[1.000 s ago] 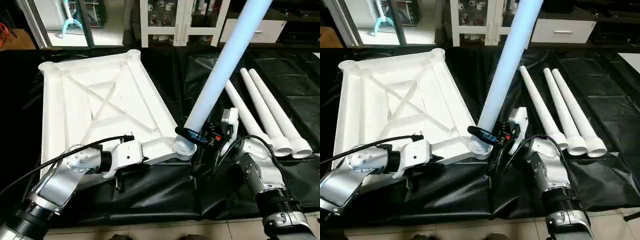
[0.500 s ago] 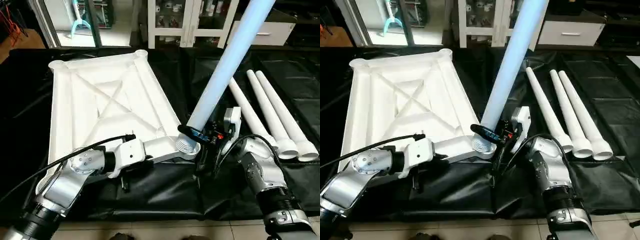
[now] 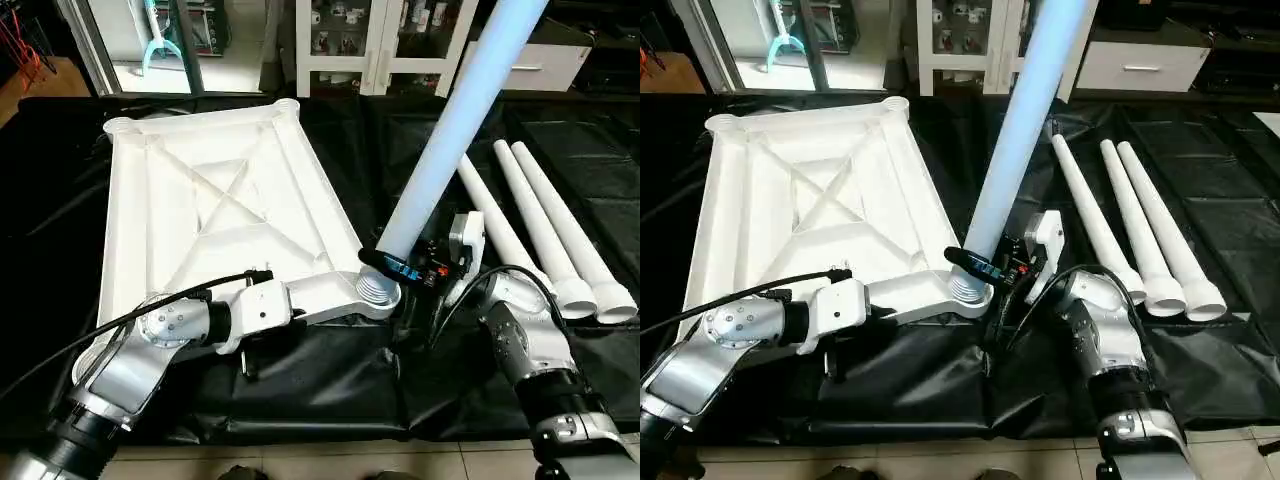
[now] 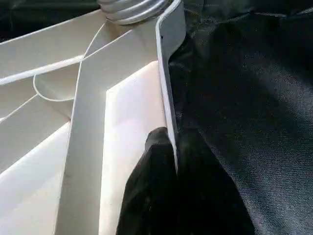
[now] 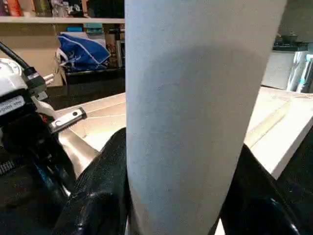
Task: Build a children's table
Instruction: Insert table leg to table base
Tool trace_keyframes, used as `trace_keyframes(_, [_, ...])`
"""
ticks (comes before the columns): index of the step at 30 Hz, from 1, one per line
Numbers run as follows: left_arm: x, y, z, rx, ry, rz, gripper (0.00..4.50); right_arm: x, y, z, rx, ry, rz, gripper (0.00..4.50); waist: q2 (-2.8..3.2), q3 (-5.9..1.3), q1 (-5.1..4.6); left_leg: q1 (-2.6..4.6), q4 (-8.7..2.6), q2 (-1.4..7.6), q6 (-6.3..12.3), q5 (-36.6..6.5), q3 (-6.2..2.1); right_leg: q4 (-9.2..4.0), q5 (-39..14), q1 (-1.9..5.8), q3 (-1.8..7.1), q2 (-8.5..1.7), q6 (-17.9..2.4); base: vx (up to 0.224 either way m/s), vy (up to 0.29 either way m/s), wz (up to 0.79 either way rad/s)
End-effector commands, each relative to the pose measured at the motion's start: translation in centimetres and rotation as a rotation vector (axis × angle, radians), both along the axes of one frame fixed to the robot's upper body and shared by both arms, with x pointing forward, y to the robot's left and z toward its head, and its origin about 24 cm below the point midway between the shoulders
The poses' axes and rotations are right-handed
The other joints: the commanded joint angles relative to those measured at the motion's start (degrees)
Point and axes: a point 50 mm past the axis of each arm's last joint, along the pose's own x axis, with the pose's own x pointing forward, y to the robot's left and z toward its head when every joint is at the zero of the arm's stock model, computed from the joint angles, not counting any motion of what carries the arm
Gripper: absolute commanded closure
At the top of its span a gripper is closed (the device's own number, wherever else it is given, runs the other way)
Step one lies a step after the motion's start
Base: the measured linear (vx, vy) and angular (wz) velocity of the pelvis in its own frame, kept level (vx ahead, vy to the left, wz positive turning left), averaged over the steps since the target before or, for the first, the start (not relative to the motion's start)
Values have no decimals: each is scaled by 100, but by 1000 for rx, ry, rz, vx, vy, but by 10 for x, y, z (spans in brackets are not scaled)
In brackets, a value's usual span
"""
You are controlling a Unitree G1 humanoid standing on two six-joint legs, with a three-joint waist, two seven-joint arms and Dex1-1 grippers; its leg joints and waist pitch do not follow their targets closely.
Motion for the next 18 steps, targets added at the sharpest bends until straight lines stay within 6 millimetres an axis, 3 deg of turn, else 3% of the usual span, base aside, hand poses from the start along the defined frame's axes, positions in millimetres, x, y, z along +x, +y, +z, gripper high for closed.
trace_keyframes(1, [-6,1,-16,57,65,-29,449,1,-8,-8,-51,38,-40,265,2,-248,-27,182,-523,377,98,-1514,-172,-485,-1285,30,222,-427,-1268,0,0,0])
trace_keyframes(4, [-5,1,-16,63,68,-37,449,2,-7,-7,-50,44,-23,265,2,-245,-19,185,-530,379,62,-1593,-174,-496,-1350,32,232,-428,-1228,0,0,0])
trace_keyframes(14, [-3,1,-15,69,75,-47,449,-4,-11,-19,-67,120,51,265,3,-270,-18,167,-515,384,227,-1252,-166,-442,-713,75,212,-420,-1389,0,0,0])
trace_keyframes(18, [-2,1,-15,62,77,-47,449,-4,-10,-19,-65,111,44,265,-3,-243,-20,170,-531,389,204,-1369,-165,-462,-882,58,214,-420,-1376,0,0,0])
